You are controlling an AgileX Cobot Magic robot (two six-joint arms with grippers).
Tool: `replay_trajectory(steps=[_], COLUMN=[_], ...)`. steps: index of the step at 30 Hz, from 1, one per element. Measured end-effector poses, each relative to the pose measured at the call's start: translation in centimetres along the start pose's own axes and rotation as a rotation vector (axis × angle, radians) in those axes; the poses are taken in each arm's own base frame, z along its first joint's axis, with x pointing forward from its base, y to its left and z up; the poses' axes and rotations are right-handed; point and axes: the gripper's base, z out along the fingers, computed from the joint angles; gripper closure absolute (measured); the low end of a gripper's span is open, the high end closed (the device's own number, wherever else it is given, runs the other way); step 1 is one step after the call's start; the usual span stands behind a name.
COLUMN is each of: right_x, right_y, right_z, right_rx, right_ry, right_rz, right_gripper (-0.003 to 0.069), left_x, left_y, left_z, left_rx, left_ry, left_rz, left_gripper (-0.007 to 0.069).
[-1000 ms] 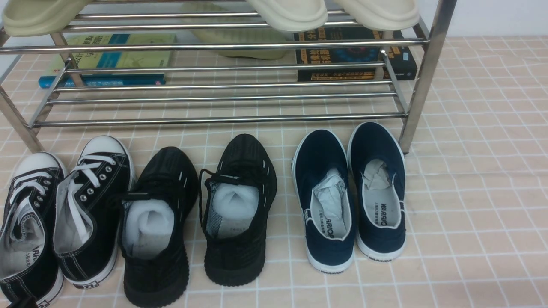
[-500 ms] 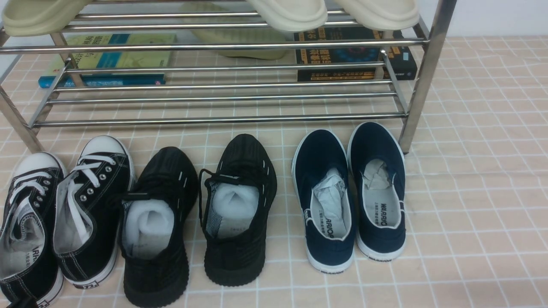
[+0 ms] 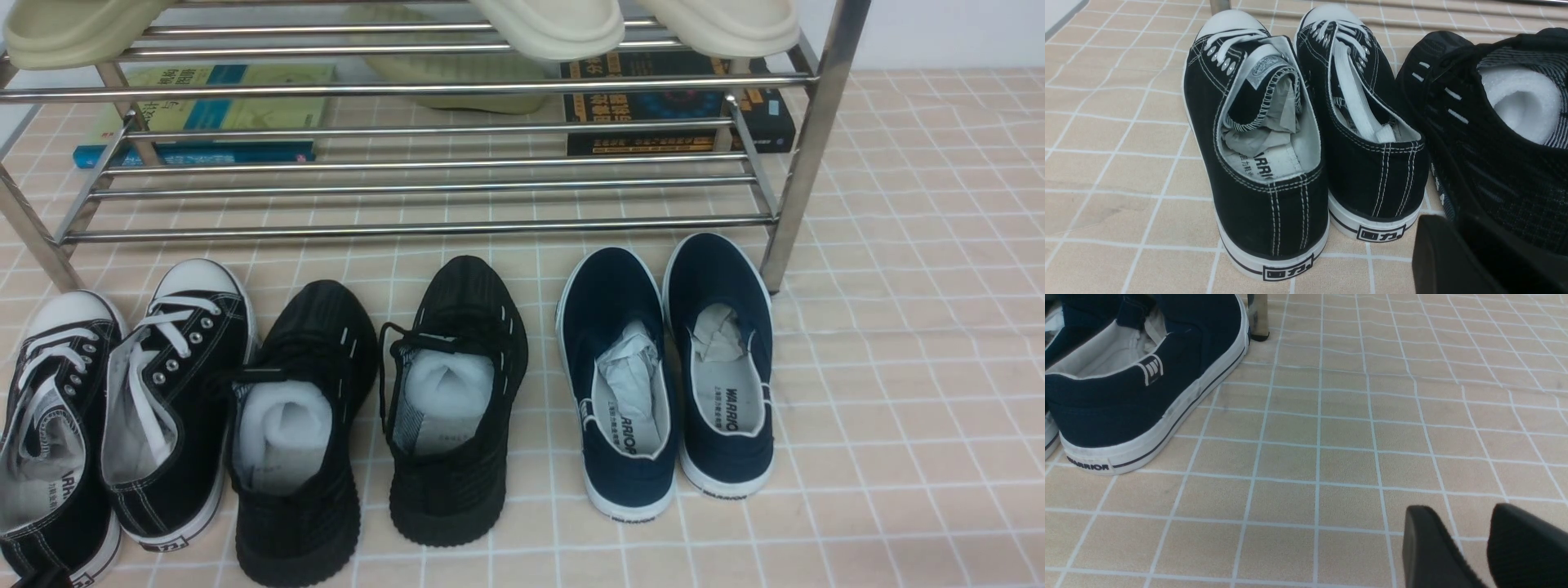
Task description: Take the shoes off the shelf from the light coffee tablecloth by hand.
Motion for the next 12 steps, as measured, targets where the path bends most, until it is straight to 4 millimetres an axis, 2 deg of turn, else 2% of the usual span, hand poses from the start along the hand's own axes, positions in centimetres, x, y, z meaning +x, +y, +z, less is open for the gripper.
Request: replay_trajectory(steps=[12], right_x=[0.00], right_y=[0.00], right_z=[0.00], right_rx=[0.000], right_ry=[0.000], right_rz=[0.000], right_gripper=[0.0419], left_x=[0.00], left_y=[0.00], left_z=[0.00], left_rx=[0.000], left_ry=[0.000], left_rz=[0.000], left_gripper=[0.0519])
